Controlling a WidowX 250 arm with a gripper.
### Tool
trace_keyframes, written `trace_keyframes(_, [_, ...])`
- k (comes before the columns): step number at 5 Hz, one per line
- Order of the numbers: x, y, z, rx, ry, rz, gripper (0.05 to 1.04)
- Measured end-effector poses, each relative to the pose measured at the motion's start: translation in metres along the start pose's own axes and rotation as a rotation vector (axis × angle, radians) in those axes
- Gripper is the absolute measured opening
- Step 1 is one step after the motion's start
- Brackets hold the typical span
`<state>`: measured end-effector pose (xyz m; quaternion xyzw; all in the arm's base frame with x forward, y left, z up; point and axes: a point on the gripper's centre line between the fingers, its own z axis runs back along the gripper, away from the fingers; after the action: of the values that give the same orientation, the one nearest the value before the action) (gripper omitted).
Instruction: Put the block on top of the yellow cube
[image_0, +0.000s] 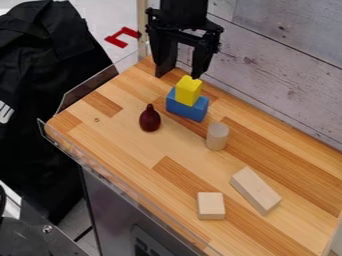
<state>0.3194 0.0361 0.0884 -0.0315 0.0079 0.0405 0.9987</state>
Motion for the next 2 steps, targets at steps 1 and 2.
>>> trace_keyframes(1, [-0.004, 0.000, -0.012, -0.004, 0.040, 0.002, 0.998])
trace_keyframes(2, [-0.020, -0.008, -0.028, -0.008, 0.097, -0.144, 0.998])
